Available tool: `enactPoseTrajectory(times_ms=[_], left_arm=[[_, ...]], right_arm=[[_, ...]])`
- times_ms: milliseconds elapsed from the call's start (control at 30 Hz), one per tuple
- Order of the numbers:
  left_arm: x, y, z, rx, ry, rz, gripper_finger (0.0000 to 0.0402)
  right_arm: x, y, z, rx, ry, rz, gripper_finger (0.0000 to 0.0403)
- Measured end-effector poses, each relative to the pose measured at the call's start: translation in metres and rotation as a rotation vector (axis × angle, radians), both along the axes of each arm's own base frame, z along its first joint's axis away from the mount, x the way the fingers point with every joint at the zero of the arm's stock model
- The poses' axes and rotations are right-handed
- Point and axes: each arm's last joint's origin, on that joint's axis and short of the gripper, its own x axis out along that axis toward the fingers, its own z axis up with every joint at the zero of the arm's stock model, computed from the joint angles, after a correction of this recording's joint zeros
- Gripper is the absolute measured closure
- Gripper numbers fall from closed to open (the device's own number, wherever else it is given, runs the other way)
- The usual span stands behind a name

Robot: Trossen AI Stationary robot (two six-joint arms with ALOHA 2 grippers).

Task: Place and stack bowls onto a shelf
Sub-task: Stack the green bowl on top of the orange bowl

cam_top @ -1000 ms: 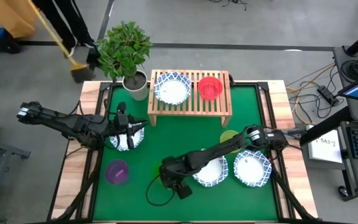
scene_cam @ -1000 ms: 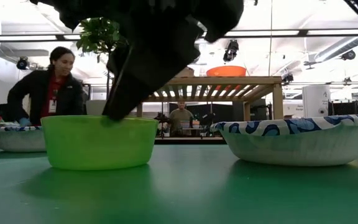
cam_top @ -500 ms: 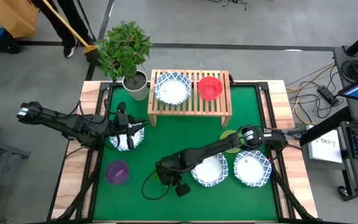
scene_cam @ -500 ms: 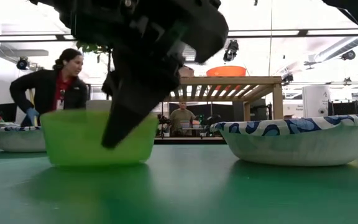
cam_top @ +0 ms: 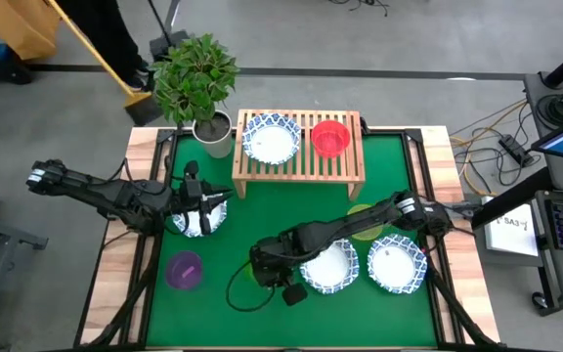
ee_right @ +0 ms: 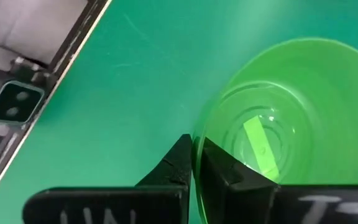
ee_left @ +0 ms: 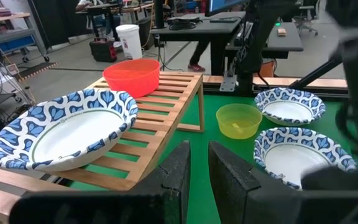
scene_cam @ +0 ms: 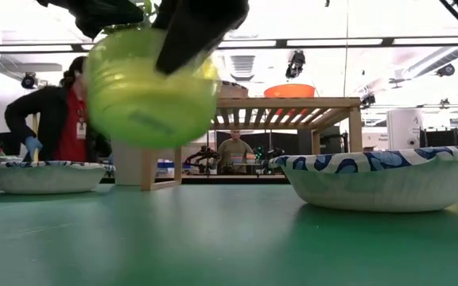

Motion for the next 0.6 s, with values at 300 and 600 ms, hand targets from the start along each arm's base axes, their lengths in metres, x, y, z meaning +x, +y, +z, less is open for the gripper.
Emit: enactPoseTrajectory(times_ms=[300,600], left_arm=[[0.0,0.0,0.0,0.0,-0.002,0.0,0.0362],[0.0,0.0,0.0,0.0,-0.002,0.0,0.0362]], right_arm=[[-0.051,-0.023,0.09,-0.191,-0.131,-0.176,0.0394],[-0.104,-0.076,0.143,-0.482,-0.148,-0.521,0.0394]])
